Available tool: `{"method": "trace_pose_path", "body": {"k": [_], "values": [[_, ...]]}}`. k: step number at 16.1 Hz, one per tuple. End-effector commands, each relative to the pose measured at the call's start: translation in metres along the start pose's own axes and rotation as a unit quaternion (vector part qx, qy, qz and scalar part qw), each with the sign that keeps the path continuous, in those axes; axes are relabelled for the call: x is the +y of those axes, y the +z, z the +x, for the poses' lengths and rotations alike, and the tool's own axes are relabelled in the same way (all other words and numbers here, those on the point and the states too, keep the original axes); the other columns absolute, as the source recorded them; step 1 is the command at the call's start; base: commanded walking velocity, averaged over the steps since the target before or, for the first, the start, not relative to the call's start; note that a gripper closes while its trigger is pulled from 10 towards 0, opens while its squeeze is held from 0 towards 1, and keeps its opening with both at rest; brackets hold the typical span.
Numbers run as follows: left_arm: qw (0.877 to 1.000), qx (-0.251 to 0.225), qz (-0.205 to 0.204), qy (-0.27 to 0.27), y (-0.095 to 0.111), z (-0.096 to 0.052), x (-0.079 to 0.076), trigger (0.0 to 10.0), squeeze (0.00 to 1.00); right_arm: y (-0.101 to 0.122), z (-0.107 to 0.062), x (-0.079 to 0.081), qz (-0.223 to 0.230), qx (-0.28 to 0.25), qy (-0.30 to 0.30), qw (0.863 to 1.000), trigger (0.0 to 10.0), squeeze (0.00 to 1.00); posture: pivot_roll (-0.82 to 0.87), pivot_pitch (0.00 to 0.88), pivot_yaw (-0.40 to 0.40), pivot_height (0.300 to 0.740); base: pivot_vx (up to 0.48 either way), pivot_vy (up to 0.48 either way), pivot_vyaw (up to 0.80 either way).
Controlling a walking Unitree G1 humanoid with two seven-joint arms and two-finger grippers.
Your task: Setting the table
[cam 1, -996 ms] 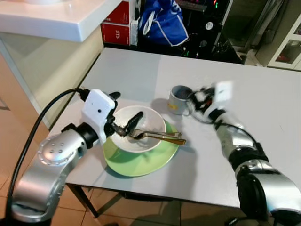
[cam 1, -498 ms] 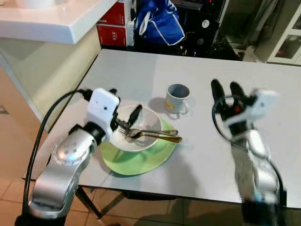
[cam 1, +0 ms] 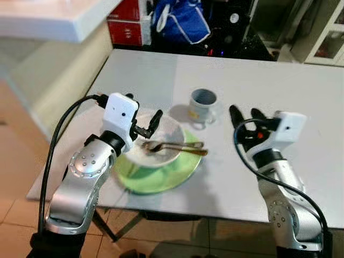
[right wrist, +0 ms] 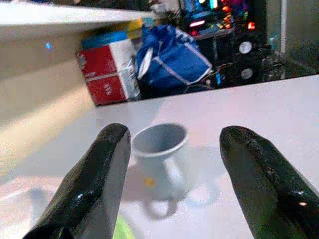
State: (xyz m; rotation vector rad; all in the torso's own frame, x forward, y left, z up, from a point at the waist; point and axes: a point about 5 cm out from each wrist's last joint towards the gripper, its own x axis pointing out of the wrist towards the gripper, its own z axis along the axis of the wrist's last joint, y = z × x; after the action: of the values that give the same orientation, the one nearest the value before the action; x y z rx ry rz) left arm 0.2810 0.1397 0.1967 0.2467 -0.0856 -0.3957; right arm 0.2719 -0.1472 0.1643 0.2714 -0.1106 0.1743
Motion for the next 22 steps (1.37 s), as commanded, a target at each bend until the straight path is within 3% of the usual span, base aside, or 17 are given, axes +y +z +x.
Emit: {"method": "trace_pose_path", "body": {"k": [1, 8, 16, 22], "values": [[1.0, -0.01, 0.005, 0.014, 0.003, -0.001, 0.006, 10.0, 0.0, 0.002, 0.002, 0.002, -0.01, 0.006, -0.002, 1.0, 10.0, 0.0, 0.02, 0.0, -0.03, 0.74, 0.0, 0.0, 0.0], [0.999, -0.009, 0.002, 0.038, -0.001, -0.002, 0.013, 10.0, 0.0, -0.004, 0.001, 0.005, -0.016, 0.03, 0.004, 0.999, 10.0, 0.0, 0.02, 0.0, -0.032, 0.74, 0.0, 0.0, 0.0], [0.999, -0.009, 0.0, 0.038, 0.0, -0.017, 0.012, 10.0, 0.0, -0.013, -0.002, 0.005, -0.01, 0.046, 0.012, 0.999, 10.0, 0.0, 0.04, 0.0, -0.052, 0.74, 0.0, 0.366, 0.0], [0.999, -0.017, -0.007, 0.034, 0.005, -0.022, 0.007, 10.0, 0.0, -0.007, -0.001, 0.0, -0.012, 0.021, 0.013, 1.0, 10.0, 0.0, 0.05, 0.0, -0.056, 0.74, 0.0, 0.439, 0.0]]}}
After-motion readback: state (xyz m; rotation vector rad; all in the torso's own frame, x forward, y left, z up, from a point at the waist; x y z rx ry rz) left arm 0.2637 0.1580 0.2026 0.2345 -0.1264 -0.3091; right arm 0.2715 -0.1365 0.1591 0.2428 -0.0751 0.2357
